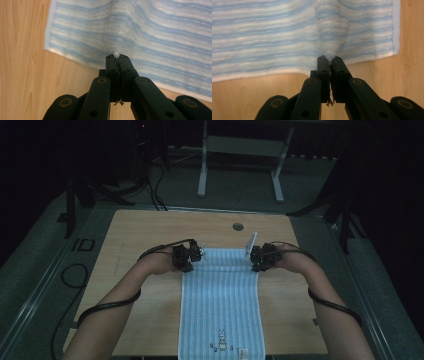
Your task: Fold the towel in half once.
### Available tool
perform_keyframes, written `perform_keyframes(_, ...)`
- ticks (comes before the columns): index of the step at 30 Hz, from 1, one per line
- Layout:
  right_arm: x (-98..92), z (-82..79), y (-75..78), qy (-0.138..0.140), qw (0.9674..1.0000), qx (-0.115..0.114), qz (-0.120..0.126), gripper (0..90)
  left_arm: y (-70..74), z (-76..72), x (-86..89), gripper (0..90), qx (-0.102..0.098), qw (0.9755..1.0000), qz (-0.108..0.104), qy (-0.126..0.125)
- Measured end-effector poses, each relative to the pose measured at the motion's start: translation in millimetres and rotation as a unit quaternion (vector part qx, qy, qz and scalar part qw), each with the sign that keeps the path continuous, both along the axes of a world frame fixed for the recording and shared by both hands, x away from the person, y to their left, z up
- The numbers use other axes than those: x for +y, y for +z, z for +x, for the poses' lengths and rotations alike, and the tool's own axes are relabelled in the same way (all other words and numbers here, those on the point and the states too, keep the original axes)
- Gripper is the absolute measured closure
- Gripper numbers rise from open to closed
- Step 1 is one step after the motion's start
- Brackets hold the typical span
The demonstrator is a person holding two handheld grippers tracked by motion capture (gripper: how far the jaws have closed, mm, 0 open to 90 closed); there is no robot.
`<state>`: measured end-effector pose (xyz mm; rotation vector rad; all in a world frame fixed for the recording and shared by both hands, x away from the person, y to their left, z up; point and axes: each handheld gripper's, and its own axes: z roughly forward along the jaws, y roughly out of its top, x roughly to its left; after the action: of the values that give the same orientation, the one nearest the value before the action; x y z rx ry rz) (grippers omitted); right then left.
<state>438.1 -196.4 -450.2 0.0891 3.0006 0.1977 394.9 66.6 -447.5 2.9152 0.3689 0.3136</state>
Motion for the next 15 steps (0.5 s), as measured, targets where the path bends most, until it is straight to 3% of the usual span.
perform_keyframes(4,-1.1,-24.4,-7.9,0.026,0.9996,0.002,-0.007,86.0,-4.2,-24.1,2.4,88.2,0.003,0.9998,-0.005,-0.017)
perform_keyframes(6,-1.7,-30.3,-10.9,0.032,0.9995,0.005,-0.005,86.0,-6.6,-28.3,3.2,88.2,0.014,0.9997,-0.009,-0.017)
perform_keyframes(10,-3.3,-53.7,-29.3,0.045,0.9986,0.026,-0.002,85.9,-30.3,-47.2,3.2,88.0,0.037,0.9988,-0.002,-0.031)
perform_keyframes(15,-0.5,-70.7,-49.5,0.060,0.9970,0.047,-0.010,85.8,-51.8,-54.9,3.3,87.7,0.067,0.9973,-0.002,-0.029)
